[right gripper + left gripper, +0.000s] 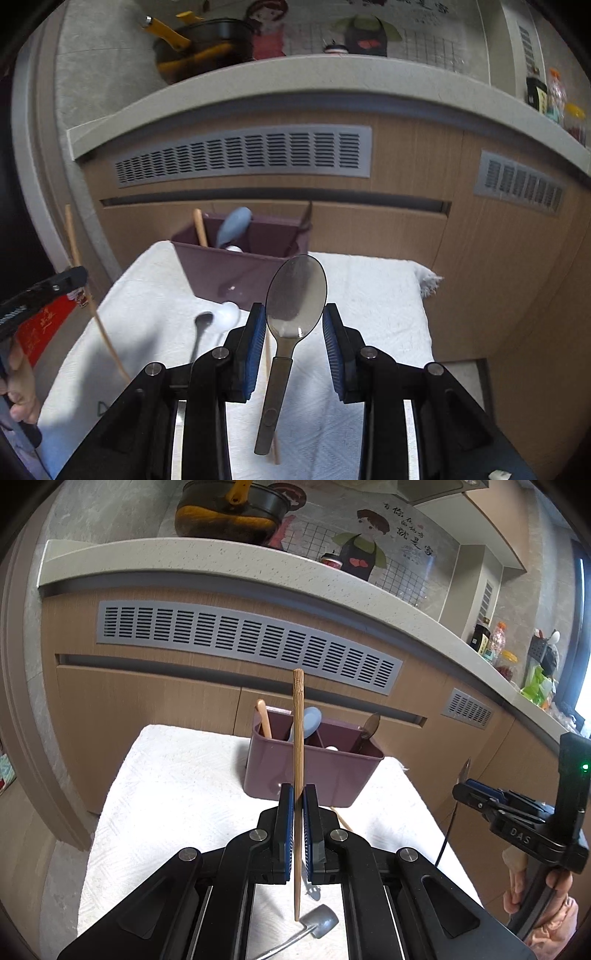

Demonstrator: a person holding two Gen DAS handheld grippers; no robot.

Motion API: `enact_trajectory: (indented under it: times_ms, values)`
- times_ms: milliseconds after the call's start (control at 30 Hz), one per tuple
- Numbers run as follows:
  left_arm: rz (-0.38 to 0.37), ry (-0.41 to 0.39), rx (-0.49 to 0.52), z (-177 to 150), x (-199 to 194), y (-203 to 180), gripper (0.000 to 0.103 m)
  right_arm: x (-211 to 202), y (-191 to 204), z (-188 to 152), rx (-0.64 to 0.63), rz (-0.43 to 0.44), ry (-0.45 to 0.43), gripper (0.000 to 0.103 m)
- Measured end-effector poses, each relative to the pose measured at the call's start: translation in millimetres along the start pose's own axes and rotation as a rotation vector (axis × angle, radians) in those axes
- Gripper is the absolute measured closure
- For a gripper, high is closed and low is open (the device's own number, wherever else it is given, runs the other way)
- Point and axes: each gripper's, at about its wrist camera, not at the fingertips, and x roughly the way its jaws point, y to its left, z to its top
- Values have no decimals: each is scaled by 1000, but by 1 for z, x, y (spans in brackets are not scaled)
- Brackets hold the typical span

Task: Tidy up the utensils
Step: 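Raise the chopstick and the grey spoon above the maroon holder with both tools, then open both tools to drop the chopstick and grey spoon into the holder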

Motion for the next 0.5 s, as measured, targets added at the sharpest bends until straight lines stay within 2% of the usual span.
enact_trajectory:
  times_ms: [133,233,367,433,500]
  values:
    - [-18,-13,3,10,-5,-5,98,-8,11,3,-21,26,-1,75]
    - [-36,-66,25,42,-13,-14,98,-15,13,18,-23,30,-34,75]
    - [-10,-234,129,101,-33,-38,98,-44,19,70,-65,13,-194,75]
    - [-28,-271,136,128,-32,-44,98,-59,21,103,-79,-16,-299,75]
    - [-39,-302,135,145,-25,-45,98,-62,23,125,-81,-24,-352,75]
